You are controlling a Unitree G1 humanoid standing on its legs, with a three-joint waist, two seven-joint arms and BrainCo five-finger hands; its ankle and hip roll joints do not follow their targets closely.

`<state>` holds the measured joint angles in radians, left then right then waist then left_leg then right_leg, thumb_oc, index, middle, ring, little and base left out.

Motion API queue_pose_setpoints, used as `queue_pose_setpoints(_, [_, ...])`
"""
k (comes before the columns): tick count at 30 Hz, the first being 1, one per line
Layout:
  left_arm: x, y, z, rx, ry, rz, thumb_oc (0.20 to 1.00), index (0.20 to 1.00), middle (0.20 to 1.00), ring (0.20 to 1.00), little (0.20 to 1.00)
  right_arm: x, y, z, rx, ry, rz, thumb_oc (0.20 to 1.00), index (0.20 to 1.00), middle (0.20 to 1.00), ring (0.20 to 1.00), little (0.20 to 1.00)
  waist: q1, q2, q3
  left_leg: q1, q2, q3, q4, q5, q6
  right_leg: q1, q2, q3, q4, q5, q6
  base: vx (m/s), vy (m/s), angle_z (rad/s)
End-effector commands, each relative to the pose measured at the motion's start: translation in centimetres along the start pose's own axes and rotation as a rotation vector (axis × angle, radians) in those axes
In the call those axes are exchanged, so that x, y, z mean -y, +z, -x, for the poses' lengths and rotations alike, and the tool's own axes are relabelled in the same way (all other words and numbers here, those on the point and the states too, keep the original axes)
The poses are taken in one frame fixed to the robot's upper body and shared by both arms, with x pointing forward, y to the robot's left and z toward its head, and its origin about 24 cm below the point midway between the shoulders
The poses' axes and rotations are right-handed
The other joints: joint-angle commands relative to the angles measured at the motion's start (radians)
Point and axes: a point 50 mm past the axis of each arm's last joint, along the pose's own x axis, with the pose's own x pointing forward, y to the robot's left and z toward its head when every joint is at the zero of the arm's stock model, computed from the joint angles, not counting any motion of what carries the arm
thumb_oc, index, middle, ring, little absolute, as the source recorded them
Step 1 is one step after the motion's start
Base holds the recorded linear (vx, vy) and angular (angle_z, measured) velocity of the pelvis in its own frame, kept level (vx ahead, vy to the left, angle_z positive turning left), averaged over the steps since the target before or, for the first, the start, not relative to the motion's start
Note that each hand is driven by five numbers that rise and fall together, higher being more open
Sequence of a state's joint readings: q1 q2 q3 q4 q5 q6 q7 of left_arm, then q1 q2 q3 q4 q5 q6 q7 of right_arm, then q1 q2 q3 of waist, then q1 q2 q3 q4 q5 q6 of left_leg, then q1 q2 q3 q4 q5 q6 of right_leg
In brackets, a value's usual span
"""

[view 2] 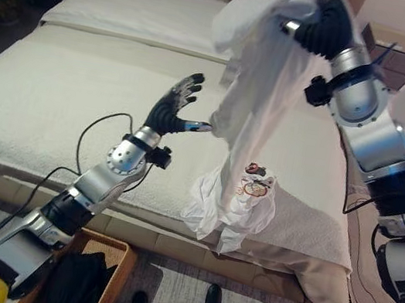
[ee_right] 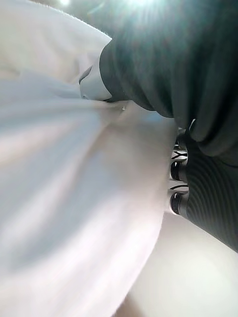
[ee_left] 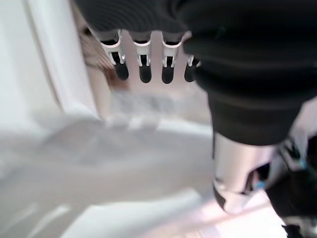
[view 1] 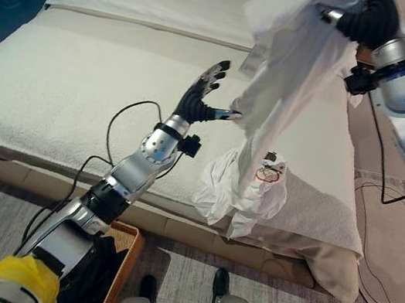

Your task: Pick up clothes into the bucket

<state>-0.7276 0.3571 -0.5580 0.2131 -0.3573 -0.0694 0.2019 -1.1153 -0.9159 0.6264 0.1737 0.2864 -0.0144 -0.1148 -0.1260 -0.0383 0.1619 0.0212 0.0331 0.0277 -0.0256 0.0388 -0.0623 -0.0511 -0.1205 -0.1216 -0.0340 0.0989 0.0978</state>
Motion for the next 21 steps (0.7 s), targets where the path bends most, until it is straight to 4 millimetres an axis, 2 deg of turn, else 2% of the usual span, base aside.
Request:
queue_pose_setpoints(1, [0.6,-0.1,-0.7,-0.011,-0.032,0.058,1.000,1.000,1.000,1.000,1.000,0.8,3.2,-0.9,0.136,0.000,-0.079,0.200,0.200,0.200,0.200,0.200,0.009,-0.039,-0.074,-0.046,-0.017,-0.002,0.086,-0.082,-0.010,0.031,-0.028,-0.036,0.093,-0.117,0.054,0.04,-0.012,-0.10])
queue_pose_setpoints(6, [3.4,-0.3,-1.4,-0.042,-0.112,0.123,1.000,1.000,1.000,1.000,1.000,-1.1,4.0,-0.8,0.174,0.088,-0.133,0.200,0.200,0.200,0.200,0.200,0.004,-0.036,-0.092,-0.024,-0.014,0.000,0.074,-0.083,-0.010,0.056,-0.028,-0.037,0.081,-0.119,0.054,0.01,-0.006,-0.01])
queue_pose_setpoints(14, [4.9,-1.6,-1.7,-0.111,-0.077,0.136,1.000,1.000,1.000,1.000,1.000,-2.5,4.5,0.1,0.202,0.163,-0.237,0.200,0.200,0.200,0.200,0.200,0.001,-0.037,-0.102,-0.012,-0.013,-0.005,0.065,-0.080,-0.010,0.075,-0.027,-0.048,0.077,-0.124,0.051,0.00,-0.001,0.00])
queue_pose_setpoints(15, [5.2,-1.6,-1.7,-0.118,-0.074,0.171,0.570,0.570,0.570,0.570,0.570,-2.6,4.5,0.3,0.200,0.169,-0.262,0.200,0.200,0.200,0.200,0.200,0.000,-0.038,-0.103,-0.008,-0.012,-0.006,0.063,-0.079,-0.010,0.079,-0.027,-0.051,0.076,-0.124,0.050,0.00,0.000,0.00])
queue_pose_setpoints(16, [5.2,-1.7,-1.6,-0.125,-0.069,0.204,0.495,0.495,0.495,0.495,0.495,-2.6,4.5,0.4,0.203,0.169,-0.265,0.200,0.200,0.200,0.200,0.200,-0.002,-0.038,-0.105,-0.006,-0.011,-0.005,0.062,-0.079,-0.010,0.080,-0.026,-0.052,0.076,-0.125,0.051,0.00,0.000,0.00])
queue_pose_setpoints(17, [5.3,-1.8,-1.5,-0.133,-0.054,0.259,0.200,0.200,0.200,0.200,0.200,-2.5,4.2,0.6,0.193,0.161,-0.280,0.200,0.200,0.200,0.200,0.200,-0.002,-0.038,-0.105,-0.005,-0.011,-0.006,0.061,-0.080,-0.010,0.081,-0.026,-0.053,0.077,-0.126,0.050,0.00,0.000,0.00])
queue_pose_setpoints(20, [5.2,-2.0,-1.2,-0.141,-0.041,0.293,0.200,0.200,0.200,0.200,0.200,-2.3,3.9,0.9,0.187,0.138,-0.287,0.200,0.200,0.200,0.200,0.200,-0.002,-0.039,-0.108,-0.003,-0.011,-0.007,0.060,-0.080,-0.010,0.086,-0.026,-0.055,0.074,-0.127,0.050,0.00,0.000,0.00])
queue_pose_setpoints(21, [4.9,-2.3,-0.7,-0.146,-0.019,0.314,0.200,0.200,0.200,0.200,0.200,-1.8,3.2,1.4,0.169,0.095,-0.303,0.200,0.200,0.200,0.200,0.200,0.000,-0.041,-0.110,-0.002,-0.010,-0.007,0.061,-0.082,-0.010,0.090,-0.027,-0.057,0.073,-0.129,0.049,0.00,0.000,0.00])
